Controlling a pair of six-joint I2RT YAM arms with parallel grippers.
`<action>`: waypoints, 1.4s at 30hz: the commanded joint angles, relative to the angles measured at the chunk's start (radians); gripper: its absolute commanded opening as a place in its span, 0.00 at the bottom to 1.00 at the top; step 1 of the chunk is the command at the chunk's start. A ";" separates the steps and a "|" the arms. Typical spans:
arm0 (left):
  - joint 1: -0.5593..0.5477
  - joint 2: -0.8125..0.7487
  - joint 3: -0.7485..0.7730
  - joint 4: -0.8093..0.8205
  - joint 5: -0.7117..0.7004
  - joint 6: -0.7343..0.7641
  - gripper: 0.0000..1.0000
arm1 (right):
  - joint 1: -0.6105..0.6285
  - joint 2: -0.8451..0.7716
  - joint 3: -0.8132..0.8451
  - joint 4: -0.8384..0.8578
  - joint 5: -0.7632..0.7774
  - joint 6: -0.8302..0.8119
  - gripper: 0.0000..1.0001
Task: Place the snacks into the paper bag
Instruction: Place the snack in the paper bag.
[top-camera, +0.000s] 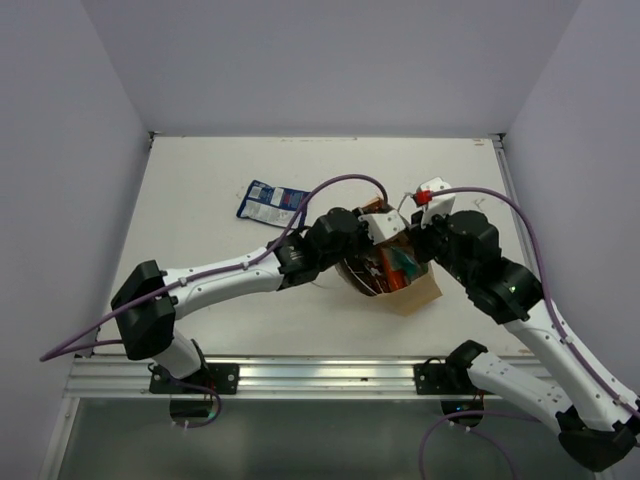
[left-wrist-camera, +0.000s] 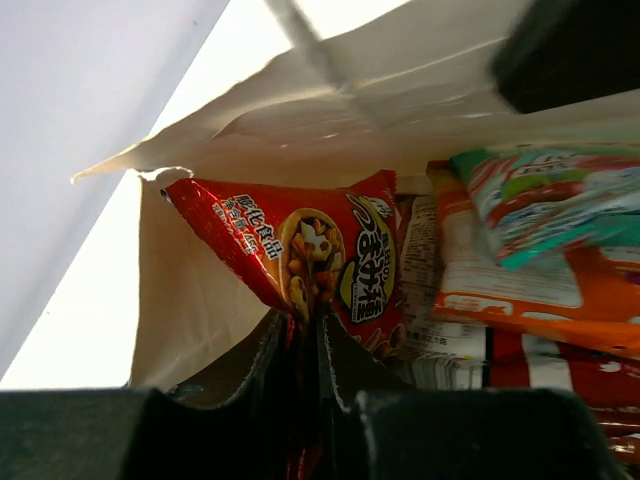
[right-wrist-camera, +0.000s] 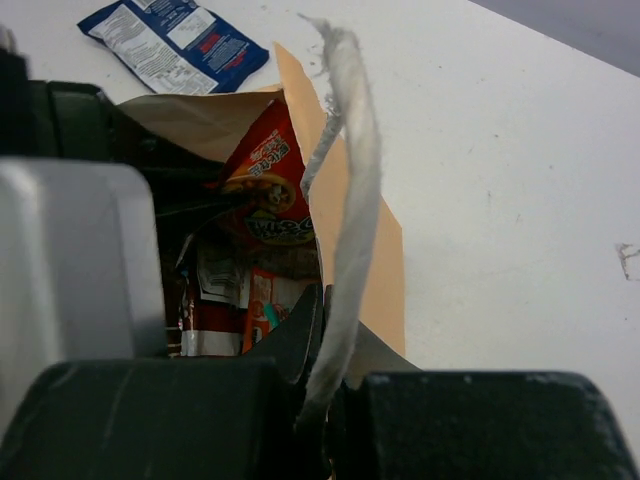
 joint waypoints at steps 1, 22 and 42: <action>0.042 -0.004 -0.023 0.072 0.082 -0.065 0.20 | 0.010 -0.012 -0.002 0.058 -0.049 -0.013 0.00; 0.097 -0.004 -0.087 0.198 0.140 -0.244 0.43 | 0.011 -0.008 -0.008 0.064 -0.063 -0.014 0.00; 0.128 -0.237 0.104 -0.102 0.107 -0.474 0.89 | 0.010 0.000 -0.001 0.070 -0.052 0.045 0.00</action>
